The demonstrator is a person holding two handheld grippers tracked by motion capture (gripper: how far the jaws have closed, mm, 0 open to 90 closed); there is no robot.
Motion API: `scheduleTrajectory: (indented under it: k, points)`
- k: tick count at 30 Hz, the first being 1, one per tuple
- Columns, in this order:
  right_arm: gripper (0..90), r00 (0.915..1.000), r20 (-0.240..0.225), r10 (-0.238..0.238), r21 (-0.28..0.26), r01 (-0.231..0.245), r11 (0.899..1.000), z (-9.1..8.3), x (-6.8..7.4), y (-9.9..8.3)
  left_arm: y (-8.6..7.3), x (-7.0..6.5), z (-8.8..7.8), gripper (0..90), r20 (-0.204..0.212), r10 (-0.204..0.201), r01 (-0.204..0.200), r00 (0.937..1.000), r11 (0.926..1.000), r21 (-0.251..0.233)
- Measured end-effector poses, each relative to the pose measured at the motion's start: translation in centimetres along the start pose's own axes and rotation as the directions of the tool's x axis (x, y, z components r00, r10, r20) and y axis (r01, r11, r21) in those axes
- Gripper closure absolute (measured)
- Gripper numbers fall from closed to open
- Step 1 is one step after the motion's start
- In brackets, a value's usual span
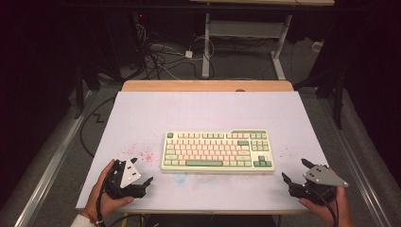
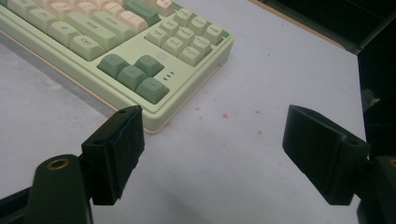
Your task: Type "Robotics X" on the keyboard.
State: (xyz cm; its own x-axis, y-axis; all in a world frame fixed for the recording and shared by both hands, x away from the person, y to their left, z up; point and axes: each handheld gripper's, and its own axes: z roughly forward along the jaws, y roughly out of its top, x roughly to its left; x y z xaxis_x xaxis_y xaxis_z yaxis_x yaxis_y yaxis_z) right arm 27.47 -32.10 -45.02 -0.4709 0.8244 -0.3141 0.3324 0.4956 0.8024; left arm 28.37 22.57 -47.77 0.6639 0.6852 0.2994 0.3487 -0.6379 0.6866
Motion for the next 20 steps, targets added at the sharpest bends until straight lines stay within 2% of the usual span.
scheduleTrajectory:
  k: [20]
  points:
    - [20.8, 0.9999, 0.002, -0.012, -0.004, 0.012, 1.0, 0.04, 0.01, -0.03, 0.44, -0.12, 0.64, 15.5, 0.011, 0.014, -0.014, 0.9998, 0.9998, 0.015]
